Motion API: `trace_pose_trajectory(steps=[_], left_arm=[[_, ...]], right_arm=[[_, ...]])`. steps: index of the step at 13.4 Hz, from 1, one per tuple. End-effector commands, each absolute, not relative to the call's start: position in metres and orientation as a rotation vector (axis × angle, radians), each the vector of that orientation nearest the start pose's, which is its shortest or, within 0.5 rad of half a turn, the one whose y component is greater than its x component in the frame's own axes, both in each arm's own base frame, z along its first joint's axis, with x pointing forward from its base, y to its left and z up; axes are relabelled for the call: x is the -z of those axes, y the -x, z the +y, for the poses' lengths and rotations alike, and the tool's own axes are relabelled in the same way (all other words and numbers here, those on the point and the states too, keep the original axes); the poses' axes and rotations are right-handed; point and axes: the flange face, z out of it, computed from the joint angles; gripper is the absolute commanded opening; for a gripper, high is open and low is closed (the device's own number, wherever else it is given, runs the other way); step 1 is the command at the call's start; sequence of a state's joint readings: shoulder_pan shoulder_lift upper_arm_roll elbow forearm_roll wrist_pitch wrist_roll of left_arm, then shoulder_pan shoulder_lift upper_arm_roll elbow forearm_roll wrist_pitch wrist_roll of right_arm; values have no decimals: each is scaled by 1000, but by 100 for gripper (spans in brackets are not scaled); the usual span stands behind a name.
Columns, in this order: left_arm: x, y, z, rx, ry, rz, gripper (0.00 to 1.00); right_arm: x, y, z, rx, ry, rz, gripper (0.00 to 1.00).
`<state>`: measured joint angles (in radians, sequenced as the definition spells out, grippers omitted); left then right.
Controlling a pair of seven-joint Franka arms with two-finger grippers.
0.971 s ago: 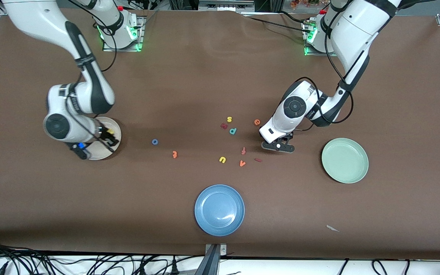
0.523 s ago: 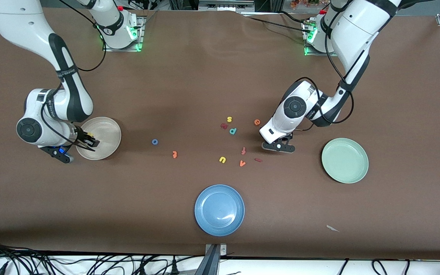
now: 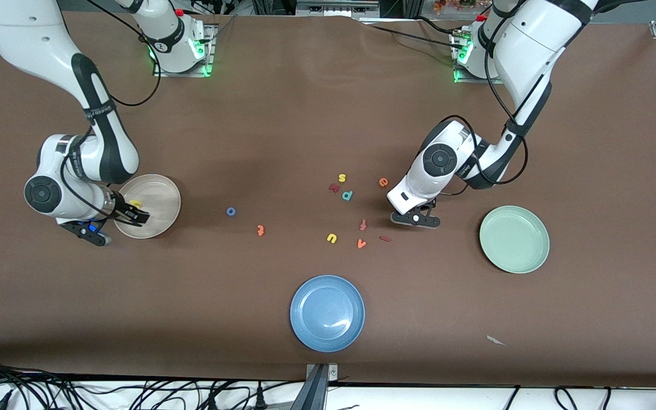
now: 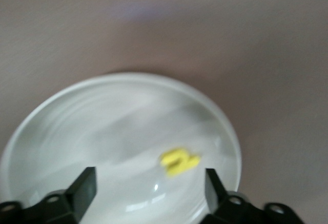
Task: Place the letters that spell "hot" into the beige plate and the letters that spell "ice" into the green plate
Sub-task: 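Drop the letter on the white plate while the left gripper grasps the c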
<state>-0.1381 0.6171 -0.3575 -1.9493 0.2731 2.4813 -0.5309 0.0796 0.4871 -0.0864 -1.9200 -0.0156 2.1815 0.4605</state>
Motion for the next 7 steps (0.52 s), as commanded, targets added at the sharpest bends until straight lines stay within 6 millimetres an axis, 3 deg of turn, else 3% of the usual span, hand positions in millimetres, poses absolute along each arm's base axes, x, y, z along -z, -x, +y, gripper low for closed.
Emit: trace_pose_trajectory(steps=[1,4,7], left_arm=[[-190,-548,-288,-60,3115,198,13],[-220,-563,-277,-87,3069,179,12],[-243,-581,-247,-52,3064,207,12]], right_arm=[[-260,-593,49,-350,3114,721,100],[-269,-577,131,-386,3099,684,100],[-274,-567,187,-339,3105,486,99]])
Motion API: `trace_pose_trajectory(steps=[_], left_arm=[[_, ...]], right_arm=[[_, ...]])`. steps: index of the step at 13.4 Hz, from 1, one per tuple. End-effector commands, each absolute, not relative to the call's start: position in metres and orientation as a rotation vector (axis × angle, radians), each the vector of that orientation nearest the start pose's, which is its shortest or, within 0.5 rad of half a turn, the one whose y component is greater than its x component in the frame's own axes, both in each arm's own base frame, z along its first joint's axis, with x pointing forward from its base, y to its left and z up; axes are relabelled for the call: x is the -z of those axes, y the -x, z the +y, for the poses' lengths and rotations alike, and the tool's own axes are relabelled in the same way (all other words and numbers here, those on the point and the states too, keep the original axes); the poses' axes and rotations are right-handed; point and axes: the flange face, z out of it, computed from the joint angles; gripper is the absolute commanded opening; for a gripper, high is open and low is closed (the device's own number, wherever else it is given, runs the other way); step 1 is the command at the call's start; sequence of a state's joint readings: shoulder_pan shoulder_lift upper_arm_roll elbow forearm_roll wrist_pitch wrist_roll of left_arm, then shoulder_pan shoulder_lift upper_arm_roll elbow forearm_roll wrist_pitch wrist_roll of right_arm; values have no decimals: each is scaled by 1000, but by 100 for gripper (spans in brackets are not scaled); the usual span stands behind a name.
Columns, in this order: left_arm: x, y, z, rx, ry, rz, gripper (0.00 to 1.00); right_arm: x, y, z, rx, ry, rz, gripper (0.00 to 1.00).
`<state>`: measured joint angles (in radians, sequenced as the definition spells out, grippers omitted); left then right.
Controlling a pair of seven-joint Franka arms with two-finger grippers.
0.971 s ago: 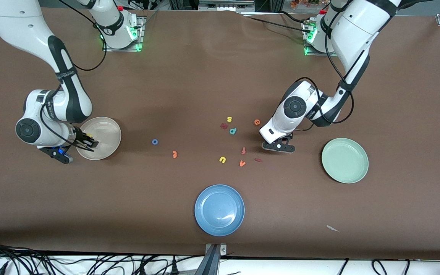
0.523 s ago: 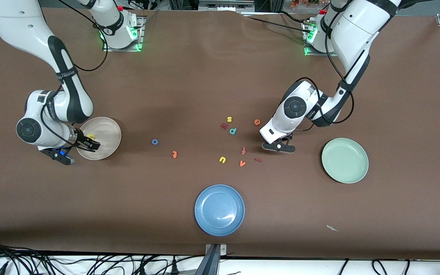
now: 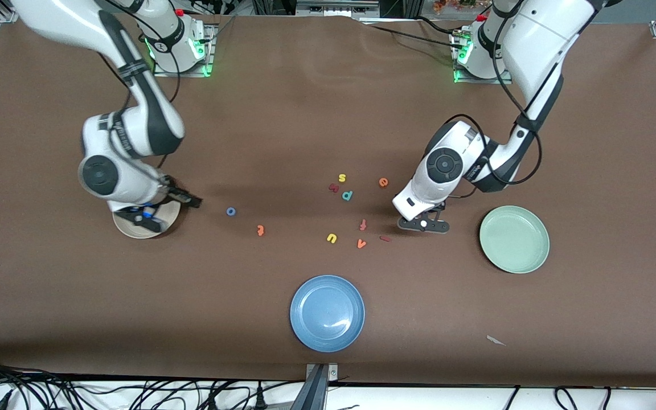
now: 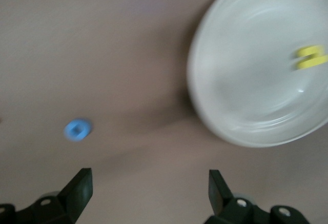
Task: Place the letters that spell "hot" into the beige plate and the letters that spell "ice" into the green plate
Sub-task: 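Carry the c to the green plate while the right gripper reaches the ring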
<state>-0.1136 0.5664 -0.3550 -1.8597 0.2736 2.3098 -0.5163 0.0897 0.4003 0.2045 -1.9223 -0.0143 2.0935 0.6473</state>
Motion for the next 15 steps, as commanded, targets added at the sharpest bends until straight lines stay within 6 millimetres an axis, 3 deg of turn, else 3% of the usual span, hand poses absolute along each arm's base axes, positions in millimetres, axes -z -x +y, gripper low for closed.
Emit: trace_pose_trajectory(steps=[1,4,5,7,10,12,13,14,15], left_arm=[[-247,-587,-232,-56,3059,237,12],[-263,-602,-181,-82,3030,362,12],[-264,-606,-161,-112,3018,413,12],[-262,-613,-130,-128,3010,484,12],[-259,-623,-74,-121,2929,588,12],[-240,-626,-59,-126,2867,648,13],[-234,-629,-47,-105,2855,652,19],[-228,-629,-45,-110,2851,661,55],[-229,-630,-45,-107,2851,660,100]], right_arm=[[-276,-565,197,-330,3106,378,99],[-282,-560,222,-227,3147,25,99],[-284,-559,234,-161,3159,-49,99],[-276,-552,237,-28,3141,-149,99],[-242,-531,236,156,3051,-262,99],[-231,-527,237,168,3036,-267,99],[-229,-527,237,166,3036,-269,99],[-229,-526,240,178,3030,-275,98],[-229,-526,239,188,3028,-293,97]])
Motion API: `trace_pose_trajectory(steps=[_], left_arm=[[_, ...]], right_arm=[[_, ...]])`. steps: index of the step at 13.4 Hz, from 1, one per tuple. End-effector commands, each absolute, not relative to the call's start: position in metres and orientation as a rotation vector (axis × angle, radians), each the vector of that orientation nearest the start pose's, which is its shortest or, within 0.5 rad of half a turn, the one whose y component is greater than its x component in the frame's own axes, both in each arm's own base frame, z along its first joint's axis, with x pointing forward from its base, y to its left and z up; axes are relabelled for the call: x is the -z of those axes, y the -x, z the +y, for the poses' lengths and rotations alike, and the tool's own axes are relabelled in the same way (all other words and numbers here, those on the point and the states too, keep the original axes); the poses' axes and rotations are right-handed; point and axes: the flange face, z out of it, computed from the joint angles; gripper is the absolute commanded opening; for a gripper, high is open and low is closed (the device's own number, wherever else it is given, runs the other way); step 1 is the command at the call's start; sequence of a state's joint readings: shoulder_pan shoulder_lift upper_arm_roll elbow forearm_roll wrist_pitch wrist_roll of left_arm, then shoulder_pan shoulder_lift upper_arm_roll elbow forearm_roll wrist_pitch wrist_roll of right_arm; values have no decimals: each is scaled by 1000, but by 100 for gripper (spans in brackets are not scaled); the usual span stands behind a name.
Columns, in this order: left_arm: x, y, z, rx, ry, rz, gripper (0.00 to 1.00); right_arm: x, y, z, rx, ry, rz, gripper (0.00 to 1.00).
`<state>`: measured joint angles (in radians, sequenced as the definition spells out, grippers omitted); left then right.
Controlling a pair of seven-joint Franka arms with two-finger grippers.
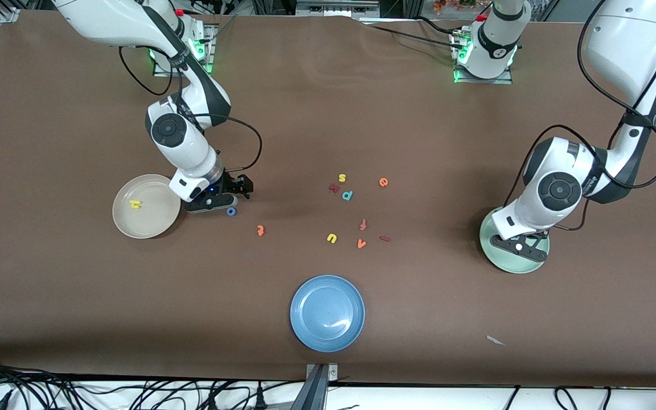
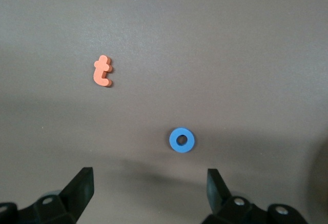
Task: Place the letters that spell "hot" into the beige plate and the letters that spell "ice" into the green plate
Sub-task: 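Carry the c to the green plate while the right gripper reaches the ring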
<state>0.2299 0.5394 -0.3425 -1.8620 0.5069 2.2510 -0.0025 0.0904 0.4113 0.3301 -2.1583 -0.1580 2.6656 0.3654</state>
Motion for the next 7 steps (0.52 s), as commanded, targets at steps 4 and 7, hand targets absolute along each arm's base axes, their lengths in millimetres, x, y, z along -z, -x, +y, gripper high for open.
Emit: trace_pose_trajectory(steps=[4,7], left_arm=[[-247,-629,-66,-83,2907,612,100],[-261,-613,-118,-131,3008,474,100]], right_arm=[[-209,-533,223,150,3031,-355,97],[-195,-542,207,119,3049,-280,97]])
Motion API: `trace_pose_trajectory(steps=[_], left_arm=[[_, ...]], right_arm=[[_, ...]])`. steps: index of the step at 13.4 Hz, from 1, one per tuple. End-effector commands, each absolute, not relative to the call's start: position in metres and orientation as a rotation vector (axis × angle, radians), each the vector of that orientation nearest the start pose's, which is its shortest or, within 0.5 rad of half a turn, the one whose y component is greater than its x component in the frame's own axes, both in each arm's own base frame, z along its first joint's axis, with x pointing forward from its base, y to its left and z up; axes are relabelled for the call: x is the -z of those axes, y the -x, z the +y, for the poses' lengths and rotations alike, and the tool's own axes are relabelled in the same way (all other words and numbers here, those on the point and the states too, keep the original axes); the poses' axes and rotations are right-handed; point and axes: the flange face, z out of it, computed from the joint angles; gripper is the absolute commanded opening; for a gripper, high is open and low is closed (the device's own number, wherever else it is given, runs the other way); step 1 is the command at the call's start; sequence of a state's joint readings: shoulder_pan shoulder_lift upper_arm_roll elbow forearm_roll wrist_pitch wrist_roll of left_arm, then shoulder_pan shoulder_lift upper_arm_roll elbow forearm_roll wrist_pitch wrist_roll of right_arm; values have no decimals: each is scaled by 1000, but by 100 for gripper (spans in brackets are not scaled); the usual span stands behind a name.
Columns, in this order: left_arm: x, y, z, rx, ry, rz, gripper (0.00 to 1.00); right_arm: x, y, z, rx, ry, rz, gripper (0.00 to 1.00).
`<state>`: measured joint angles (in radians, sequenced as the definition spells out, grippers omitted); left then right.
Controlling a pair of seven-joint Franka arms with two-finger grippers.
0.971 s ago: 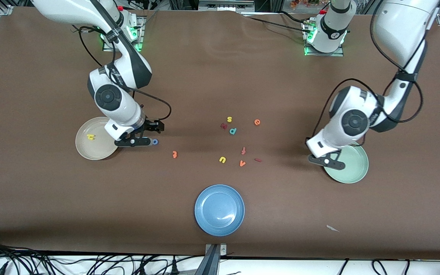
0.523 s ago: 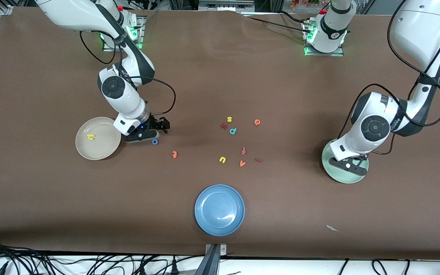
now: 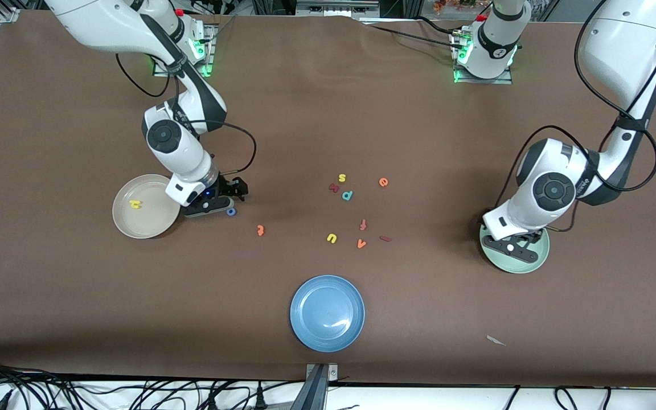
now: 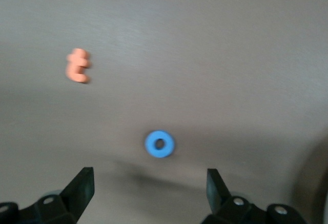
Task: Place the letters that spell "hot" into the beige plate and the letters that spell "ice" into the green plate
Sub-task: 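Grasp the blue ring while the left gripper reaches the orange letter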
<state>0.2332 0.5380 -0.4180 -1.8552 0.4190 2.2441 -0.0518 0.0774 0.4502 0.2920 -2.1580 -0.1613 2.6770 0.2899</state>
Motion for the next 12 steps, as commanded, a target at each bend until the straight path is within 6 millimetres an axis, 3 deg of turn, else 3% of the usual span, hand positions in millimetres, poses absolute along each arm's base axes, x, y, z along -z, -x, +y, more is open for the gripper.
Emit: trace_pose_trajectory(steps=[1,2,3,4,7,8,11,12], left_arm=[[-264,-603,-144,-144,3028,407,100],[-265,-592,-169,-146,3046,352,100],[-265,-581,-188,-155,3060,300,100],[-262,-570,-206,-166,3071,260,100],[-256,-536,-249,-157,3096,145,100],[-256,-525,-260,-122,3108,119,100],[-244,-491,-271,-45,3147,68,100],[-237,-477,-284,-29,3148,79,100]], right_arm=[[-191,-542,204,110,3051,-273,97],[-191,-542,207,109,3049,-270,95],[-193,-544,208,113,3046,-249,84],[-192,-547,211,117,3046,-187,80],[-189,-550,216,118,3045,-164,75],[-184,-552,217,110,3042,-159,71],[-175,-559,219,101,3036,-148,68],[-172,-559,219,95,3035,-140,68]])
